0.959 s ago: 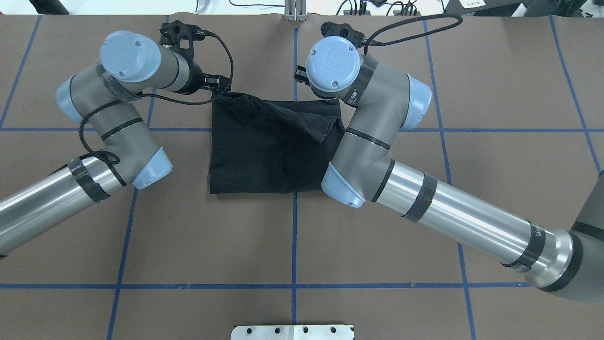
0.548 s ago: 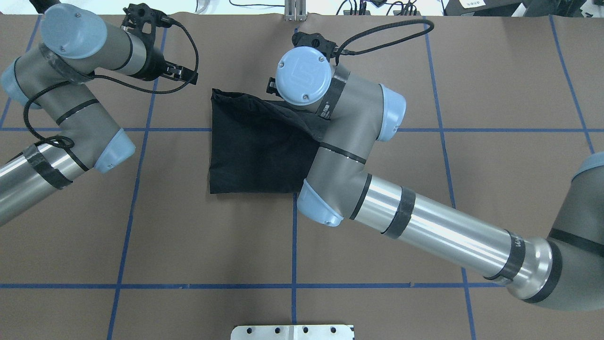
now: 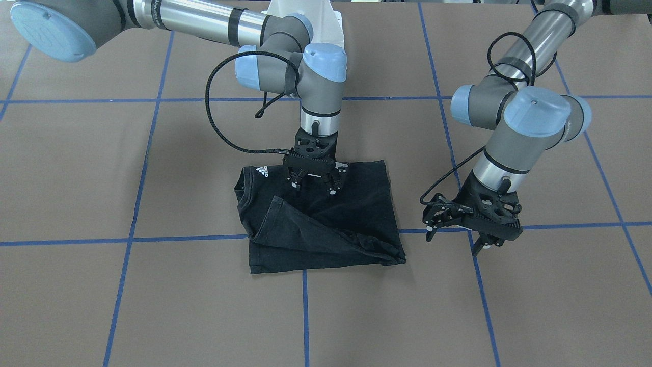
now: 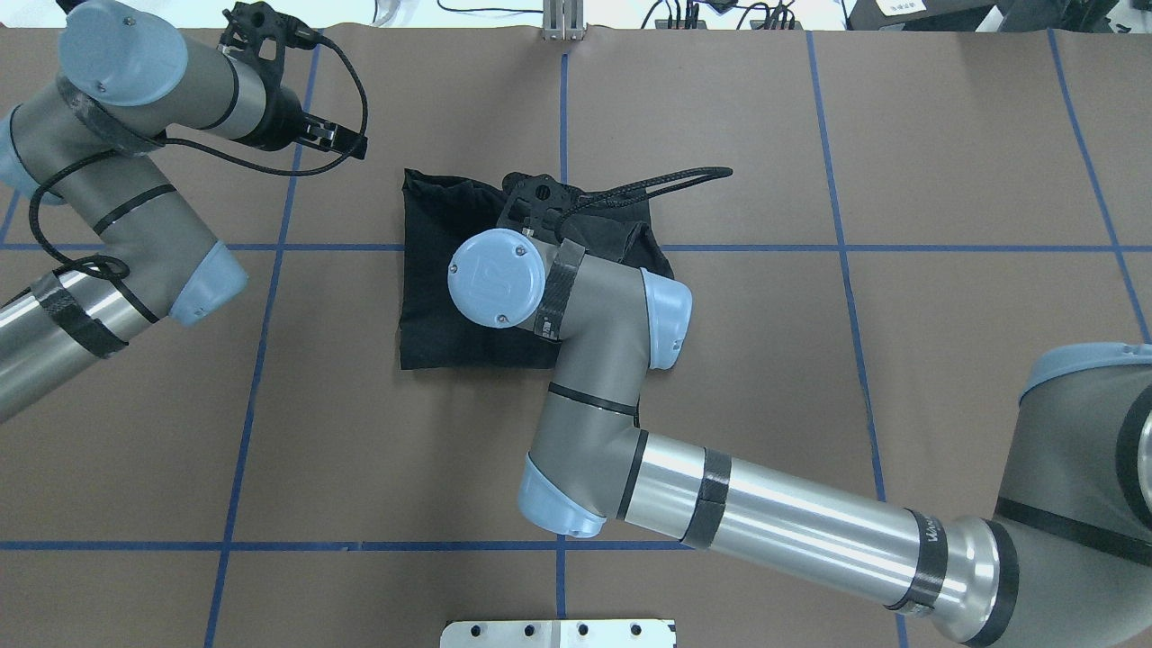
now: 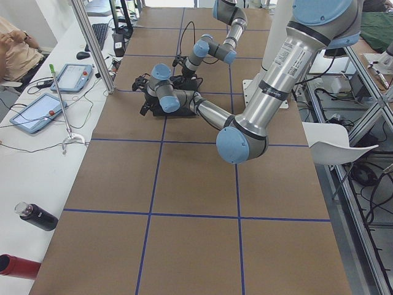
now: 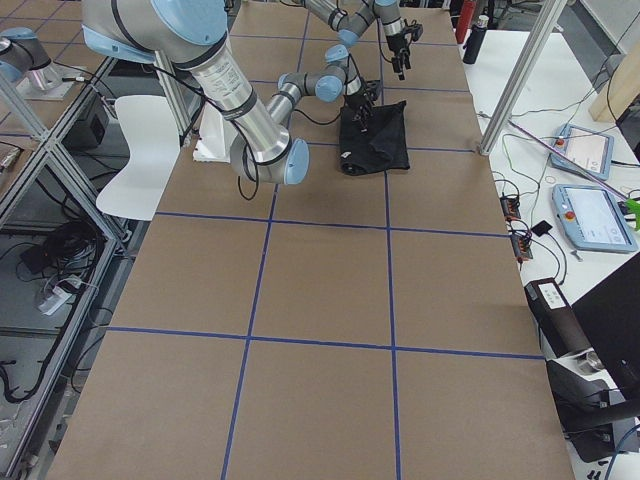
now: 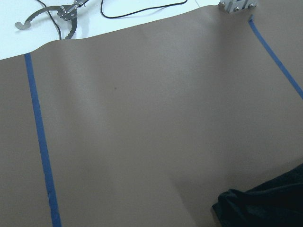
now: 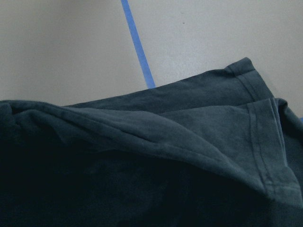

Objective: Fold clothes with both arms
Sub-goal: 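Press the folded bundle with the right gripper while the left arm stays raised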

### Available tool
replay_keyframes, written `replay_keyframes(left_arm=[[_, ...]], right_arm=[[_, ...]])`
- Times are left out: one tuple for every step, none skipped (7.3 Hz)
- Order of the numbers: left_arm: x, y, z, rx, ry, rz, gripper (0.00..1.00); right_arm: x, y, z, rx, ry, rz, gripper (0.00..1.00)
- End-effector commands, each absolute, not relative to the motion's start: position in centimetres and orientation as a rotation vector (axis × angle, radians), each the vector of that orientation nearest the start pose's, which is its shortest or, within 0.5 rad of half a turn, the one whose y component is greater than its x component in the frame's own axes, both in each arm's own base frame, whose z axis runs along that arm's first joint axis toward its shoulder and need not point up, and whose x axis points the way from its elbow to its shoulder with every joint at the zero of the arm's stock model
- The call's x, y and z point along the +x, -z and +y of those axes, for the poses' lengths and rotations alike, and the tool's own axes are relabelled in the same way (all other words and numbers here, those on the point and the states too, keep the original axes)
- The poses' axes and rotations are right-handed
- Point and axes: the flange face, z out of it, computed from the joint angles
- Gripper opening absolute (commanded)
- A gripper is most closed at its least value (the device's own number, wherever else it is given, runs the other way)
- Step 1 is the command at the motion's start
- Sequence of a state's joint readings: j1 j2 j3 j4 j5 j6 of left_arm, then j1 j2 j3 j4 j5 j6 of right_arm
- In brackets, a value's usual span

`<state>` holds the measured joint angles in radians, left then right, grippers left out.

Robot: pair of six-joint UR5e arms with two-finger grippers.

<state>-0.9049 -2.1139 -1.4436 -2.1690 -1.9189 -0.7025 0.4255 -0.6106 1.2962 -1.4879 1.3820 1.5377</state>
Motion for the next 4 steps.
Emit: replay_keyframes(left_arm=[[36.0,-33.0,-61.9,0.58,-0.141,0.884,1.0],[36.0,-33.0,-61.9,0.58,-0.141,0.884,1.0],[35.9,-32.9,-61.9,0.582,-0.14,0.885,1.0],[35.8,-32.8,-61.8,0.584,-0.141,0.886,1.0]], right_arm=[[-67.1,-17.4,-47.1,0.379,-0.454,-0.659,0.0],[-66.3,-18.0,-48.7,0.405,-0.462,-0.636,0.0],[-64.4,-18.7,-51.7,0.439,-0.473,-0.602,0.0],[-63.2,-20.0,-54.8,0.497,-0.477,-0.575,0.0]])
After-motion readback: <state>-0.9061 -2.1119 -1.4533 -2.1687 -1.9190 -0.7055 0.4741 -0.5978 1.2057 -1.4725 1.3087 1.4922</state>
